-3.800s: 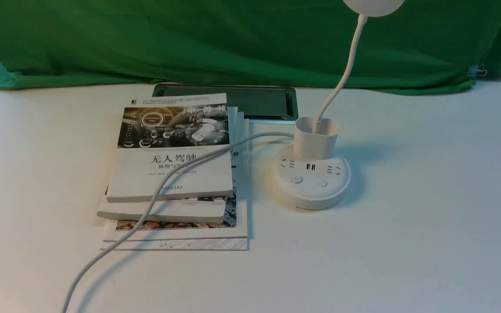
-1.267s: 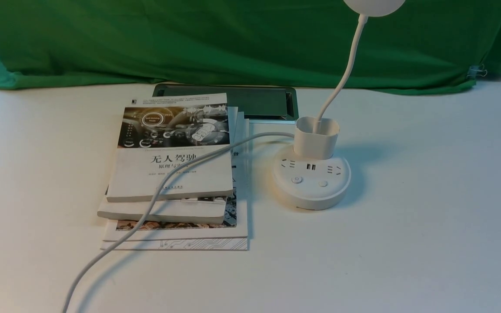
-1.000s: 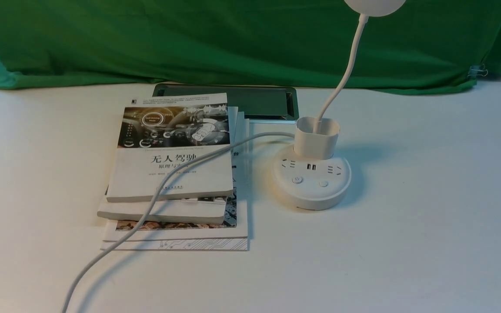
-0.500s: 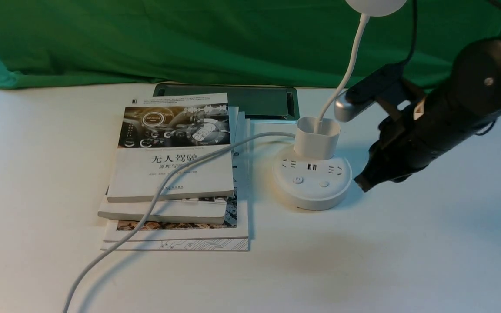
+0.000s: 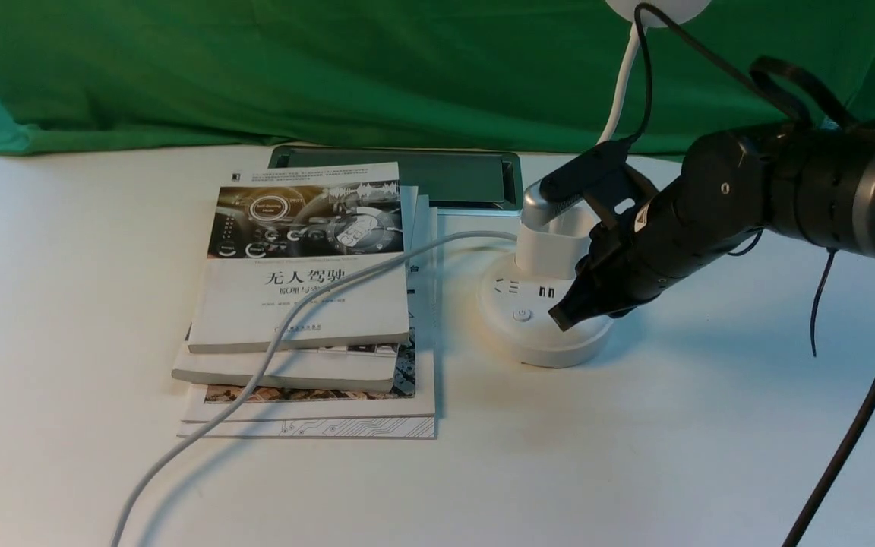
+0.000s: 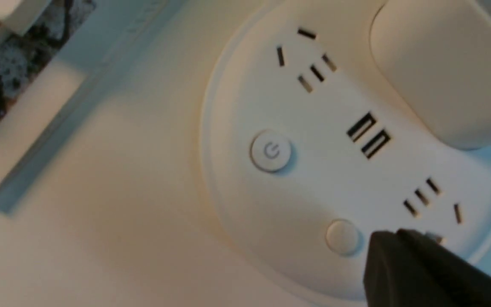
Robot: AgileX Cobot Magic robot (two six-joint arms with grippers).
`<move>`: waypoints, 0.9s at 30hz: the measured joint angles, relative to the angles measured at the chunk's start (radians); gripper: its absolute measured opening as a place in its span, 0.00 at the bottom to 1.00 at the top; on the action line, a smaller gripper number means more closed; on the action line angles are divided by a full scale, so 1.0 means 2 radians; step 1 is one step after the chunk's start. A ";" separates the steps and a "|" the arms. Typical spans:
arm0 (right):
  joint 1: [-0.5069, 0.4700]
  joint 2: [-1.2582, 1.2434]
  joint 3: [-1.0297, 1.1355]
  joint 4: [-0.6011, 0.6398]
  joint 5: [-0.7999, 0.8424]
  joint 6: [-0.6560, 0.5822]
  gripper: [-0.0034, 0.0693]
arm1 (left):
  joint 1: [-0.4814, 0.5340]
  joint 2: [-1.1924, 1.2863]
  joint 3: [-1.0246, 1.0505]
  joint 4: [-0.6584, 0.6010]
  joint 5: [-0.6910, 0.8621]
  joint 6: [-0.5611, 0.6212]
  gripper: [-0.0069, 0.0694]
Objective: Turn on the desk lamp on the white desktop with your hand.
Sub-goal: 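Press the button on the base of the white desk lamp with the right gripper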
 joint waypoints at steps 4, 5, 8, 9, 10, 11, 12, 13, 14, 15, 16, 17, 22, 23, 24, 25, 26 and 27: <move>0.000 0.007 0.000 0.010 -0.012 0.001 0.09 | 0.000 0.000 0.000 0.000 0.000 0.000 0.12; 0.000 0.009 0.000 0.013 -0.013 0.001 0.09 | 0.000 0.000 0.000 0.000 0.000 0.000 0.12; 0.000 0.016 0.000 0.016 -0.014 0.001 0.09 | 0.000 0.000 0.000 0.000 0.000 0.000 0.12; 0.000 0.019 0.000 0.016 -0.014 0.001 0.09 | 0.000 0.000 0.000 0.000 0.000 0.000 0.12; 0.000 0.021 0.000 0.016 -0.014 0.001 0.09 | 0.000 0.000 0.000 0.000 0.000 0.000 0.12; 0.000 0.023 0.000 0.016 -0.014 0.001 0.09 | 0.000 0.000 0.000 0.000 0.000 0.000 0.12; 0.000 0.025 0.000 0.016 -0.015 0.001 0.09 | 0.000 0.000 0.000 0.000 0.000 0.000 0.12; 0.000 0.027 0.000 0.017 -0.015 0.001 0.09 | 0.000 0.000 0.000 0.000 0.000 0.000 0.12; 0.000 0.028 0.000 0.017 -0.015 0.001 0.09 | 0.000 0.000 0.000 0.000 0.000 0.000 0.12; 0.000 0.028 0.000 0.017 -0.016 0.001 0.09 | 0.000 0.000 0.000 0.000 0.000 0.000 0.12; 0.000 0.028 0.000 0.017 -0.017 0.001 0.09 | 0.000 0.000 0.000 0.000 0.000 0.000 0.12; 0.000 0.028 0.000 0.017 -0.017 0.001 0.09 | 0.000 0.000 0.000 0.000 0.000 0.000 0.12; 0.000 0.029 0.000 0.017 -0.021 0.001 0.09 | 0.000 0.000 0.000 0.000 0.000 0.000 0.12; 0.000 0.029 0.000 0.018 -0.021 0.001 0.09 | 0.000 0.000 0.000 0.000 0.000 0.000 0.12; 0.000 0.029 0.000 0.018 -0.021 0.001 0.09 | 0.000 0.000 0.000 0.000 0.000 0.000 0.12; 0.000 0.029 0.000 0.018 -0.022 0.001 0.09 | 0.000 0.000 0.000 0.000 0.000 0.000 0.12; 0.000 0.029 0.000 0.018 -0.022 0.001 0.09 | 0.000 0.000 0.000 0.000 0.000 0.000 0.12; 0.000 0.030 0.000 0.018 -0.022 0.001 0.09 | 0.000 0.000 0.000 0.000 0.000 0.000 0.12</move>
